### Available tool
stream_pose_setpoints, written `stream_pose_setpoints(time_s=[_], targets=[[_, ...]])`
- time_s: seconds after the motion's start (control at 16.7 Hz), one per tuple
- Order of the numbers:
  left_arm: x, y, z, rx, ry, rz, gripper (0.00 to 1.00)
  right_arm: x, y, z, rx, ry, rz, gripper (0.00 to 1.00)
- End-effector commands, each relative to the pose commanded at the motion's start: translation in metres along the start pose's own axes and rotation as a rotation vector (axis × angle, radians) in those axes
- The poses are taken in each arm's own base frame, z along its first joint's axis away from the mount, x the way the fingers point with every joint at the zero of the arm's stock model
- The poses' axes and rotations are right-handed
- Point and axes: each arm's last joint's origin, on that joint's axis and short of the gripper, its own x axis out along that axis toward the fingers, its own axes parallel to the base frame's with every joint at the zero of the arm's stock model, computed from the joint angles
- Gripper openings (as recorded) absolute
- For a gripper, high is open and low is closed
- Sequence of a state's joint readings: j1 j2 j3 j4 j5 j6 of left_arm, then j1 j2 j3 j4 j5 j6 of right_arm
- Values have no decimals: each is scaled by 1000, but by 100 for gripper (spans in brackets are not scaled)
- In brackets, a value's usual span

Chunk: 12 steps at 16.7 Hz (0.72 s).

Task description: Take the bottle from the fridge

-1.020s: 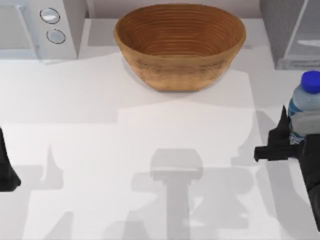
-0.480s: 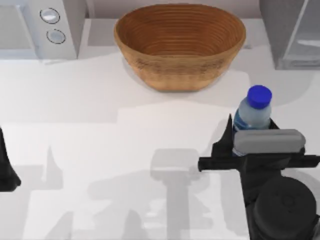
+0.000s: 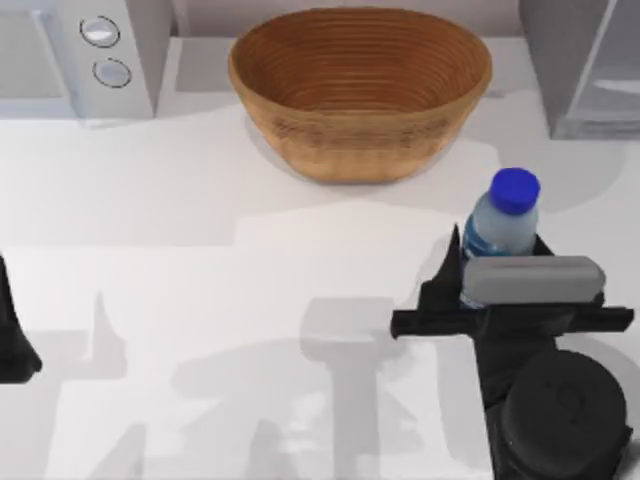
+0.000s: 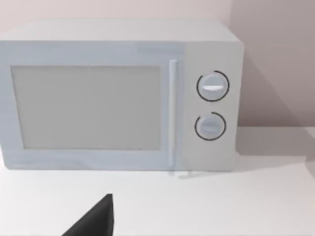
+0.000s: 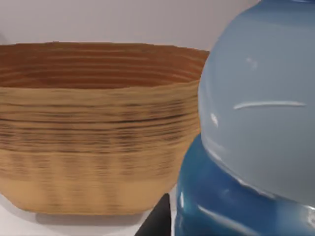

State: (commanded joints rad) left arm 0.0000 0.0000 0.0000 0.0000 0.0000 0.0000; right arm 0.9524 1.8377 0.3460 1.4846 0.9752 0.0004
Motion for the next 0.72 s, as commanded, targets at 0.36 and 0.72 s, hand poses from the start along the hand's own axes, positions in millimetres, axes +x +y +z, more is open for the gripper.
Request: stream_pose_setpoints(time_s=[0.36,0.72], targets=[[0,0,0,0,0,0,100,32,3,-26,-21,17,1,0],[0,0,0,0,0,0,100,51,2,-33,-3,2,1,0]])
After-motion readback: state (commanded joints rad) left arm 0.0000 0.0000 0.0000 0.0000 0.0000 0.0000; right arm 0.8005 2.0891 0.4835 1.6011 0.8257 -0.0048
